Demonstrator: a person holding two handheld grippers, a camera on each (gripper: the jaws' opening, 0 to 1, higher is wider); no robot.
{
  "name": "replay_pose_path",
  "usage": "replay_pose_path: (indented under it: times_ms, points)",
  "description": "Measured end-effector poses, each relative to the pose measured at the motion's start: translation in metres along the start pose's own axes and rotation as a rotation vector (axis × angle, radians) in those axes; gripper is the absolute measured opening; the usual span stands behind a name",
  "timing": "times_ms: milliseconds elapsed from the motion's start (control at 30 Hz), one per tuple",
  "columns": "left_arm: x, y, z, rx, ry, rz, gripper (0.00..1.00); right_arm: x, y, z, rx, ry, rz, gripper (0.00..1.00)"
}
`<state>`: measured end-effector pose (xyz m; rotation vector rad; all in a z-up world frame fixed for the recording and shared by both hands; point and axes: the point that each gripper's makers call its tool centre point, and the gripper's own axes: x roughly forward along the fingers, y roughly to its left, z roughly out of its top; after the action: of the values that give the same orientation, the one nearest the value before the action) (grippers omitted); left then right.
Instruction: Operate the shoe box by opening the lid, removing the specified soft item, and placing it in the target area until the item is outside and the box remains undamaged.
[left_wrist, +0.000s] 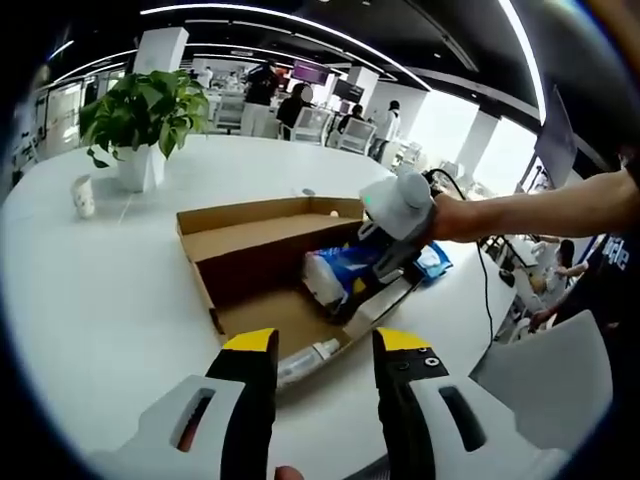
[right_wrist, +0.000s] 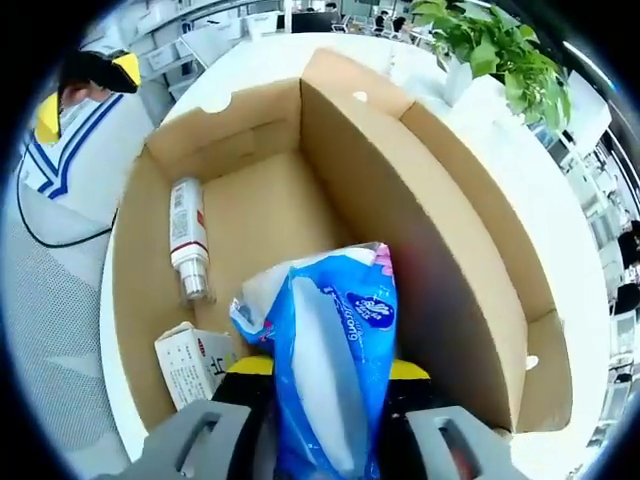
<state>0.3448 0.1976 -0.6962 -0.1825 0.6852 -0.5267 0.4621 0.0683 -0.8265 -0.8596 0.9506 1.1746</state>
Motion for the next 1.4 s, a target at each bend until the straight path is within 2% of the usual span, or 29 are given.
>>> replay_pose_path:
  times_ms: [133, 300, 600, 900, 1133, 1400]
  points:
    - [-0.003, 0.003, 0.002, 0.010, -0.006, 0.001, 0.38, -0.010, -0.001, 0.008, 0.017, -0.028, -0.007, 0.32]
    - [-0.007, 0.007, 0.004, 0.008, -0.017, 0.005, 0.38, -0.022, -0.001, 0.015, -0.001, -0.034, -0.028, 0.32]
    - [-0.015, -0.001, 0.006, 0.017, -0.034, -0.003, 0.38, -0.055, -0.005, 0.029, 0.019, -0.090, -0.059, 0.32]
    - [-0.018, -0.013, 0.018, 0.039, -0.054, -0.017, 0.39, -0.085, -0.004, 0.035, 0.053, -0.144, -0.086, 0.33]
    - [-0.018, -0.022, 0.023, 0.059, -0.059, -0.031, 0.39, -0.110, -0.013, 0.030, 0.060, -0.158, -0.125, 0.33]
    - [-0.013, -0.035, 0.028, 0.088, -0.050, -0.051, 0.40, -0.136, -0.010, 0.003, 0.075, -0.137, -0.166, 0.33]
